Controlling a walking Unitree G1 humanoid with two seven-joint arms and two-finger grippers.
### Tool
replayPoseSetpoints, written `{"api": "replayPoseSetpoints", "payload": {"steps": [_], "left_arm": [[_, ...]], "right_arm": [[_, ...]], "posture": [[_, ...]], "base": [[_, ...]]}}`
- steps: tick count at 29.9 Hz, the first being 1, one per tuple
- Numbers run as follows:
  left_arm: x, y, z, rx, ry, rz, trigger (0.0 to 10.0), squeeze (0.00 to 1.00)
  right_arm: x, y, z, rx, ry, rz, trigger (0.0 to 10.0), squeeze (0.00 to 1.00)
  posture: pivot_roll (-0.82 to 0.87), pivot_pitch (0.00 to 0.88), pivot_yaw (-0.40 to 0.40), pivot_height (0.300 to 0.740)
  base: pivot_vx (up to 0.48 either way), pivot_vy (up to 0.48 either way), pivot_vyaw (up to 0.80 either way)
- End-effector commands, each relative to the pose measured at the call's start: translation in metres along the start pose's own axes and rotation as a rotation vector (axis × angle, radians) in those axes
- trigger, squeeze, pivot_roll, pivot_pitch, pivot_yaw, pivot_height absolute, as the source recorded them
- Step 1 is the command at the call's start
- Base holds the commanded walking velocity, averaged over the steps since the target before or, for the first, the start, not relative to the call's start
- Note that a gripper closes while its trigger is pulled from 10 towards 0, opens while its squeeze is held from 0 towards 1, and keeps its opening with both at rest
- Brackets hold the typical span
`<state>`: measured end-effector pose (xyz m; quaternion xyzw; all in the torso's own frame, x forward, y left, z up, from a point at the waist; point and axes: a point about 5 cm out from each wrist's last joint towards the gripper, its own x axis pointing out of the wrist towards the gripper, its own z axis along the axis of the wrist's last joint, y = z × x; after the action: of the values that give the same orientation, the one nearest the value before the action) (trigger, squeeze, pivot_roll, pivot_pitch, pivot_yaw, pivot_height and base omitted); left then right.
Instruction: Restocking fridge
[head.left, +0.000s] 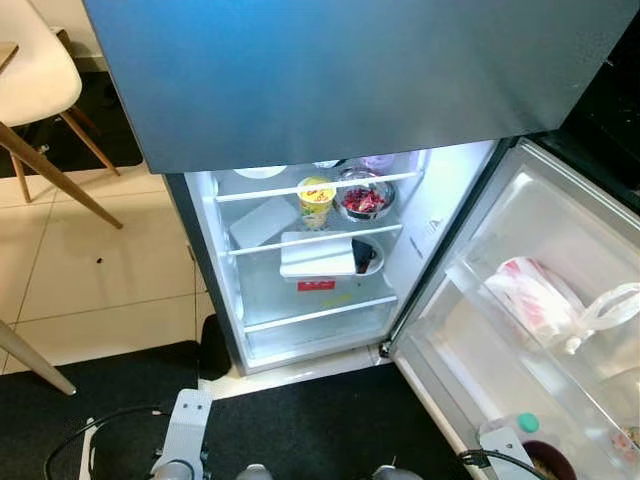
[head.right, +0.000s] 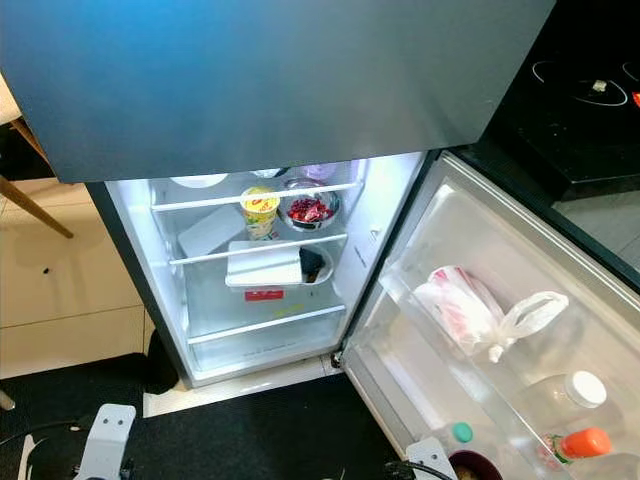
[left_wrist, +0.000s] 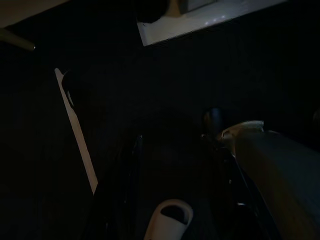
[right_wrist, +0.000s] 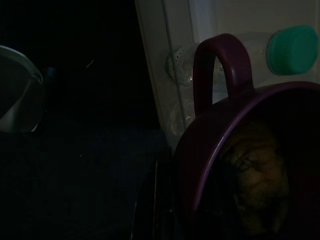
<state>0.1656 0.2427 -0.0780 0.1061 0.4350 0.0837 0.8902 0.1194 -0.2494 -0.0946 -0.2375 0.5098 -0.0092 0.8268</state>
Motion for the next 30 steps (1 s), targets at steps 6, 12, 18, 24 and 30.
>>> {"api": "replayPoseSetpoints", "payload": {"steps": [6,12,18,24,30], "left_arm": [[0.002,-0.001,0.017,-0.077,-0.089,0.009,10.0,0.0],[0.005,-0.001,0.053,-0.106,-0.228,0.038,10.0,0.0],[0.002,-0.013,0.083,-0.049,-0.383,-0.009,10.0,0.0],[-0.006,-0.039,0.101,0.035,-0.498,-0.105,10.0,0.0],[-0.008,-0.047,0.105,0.08,-0.526,-0.129,10.0,0.0]], "right_arm": [[0.004,-0.02,0.043,0.133,-0.202,-0.087,10.0,0.0],[-0.001,-0.033,0.123,0.288,-0.483,-0.097,10.0,0.0],[-0.013,-0.033,0.175,0.456,-0.655,-0.028,10.0,0.0],[-0.021,-0.004,0.191,0.35,-0.73,0.094,10.0,0.0],[-0.026,0.012,0.193,0.123,-0.773,0.131,10.0,0.0]], "posture": [[-0.05,0.1,-0.065,0.74],[-0.04,0.105,-0.054,0.74],[-0.04,0.1,-0.048,0.74],[-0.03,0.09,-0.039,0.74],[-0.04,0.084,-0.035,0.74]], "base": [[0.0,0.0,0.0],[0.0,0.0,0.0],[0.0,0.0,0.0],[0.0,0.0,0.0],[0.0,0.0,0.0]]}}
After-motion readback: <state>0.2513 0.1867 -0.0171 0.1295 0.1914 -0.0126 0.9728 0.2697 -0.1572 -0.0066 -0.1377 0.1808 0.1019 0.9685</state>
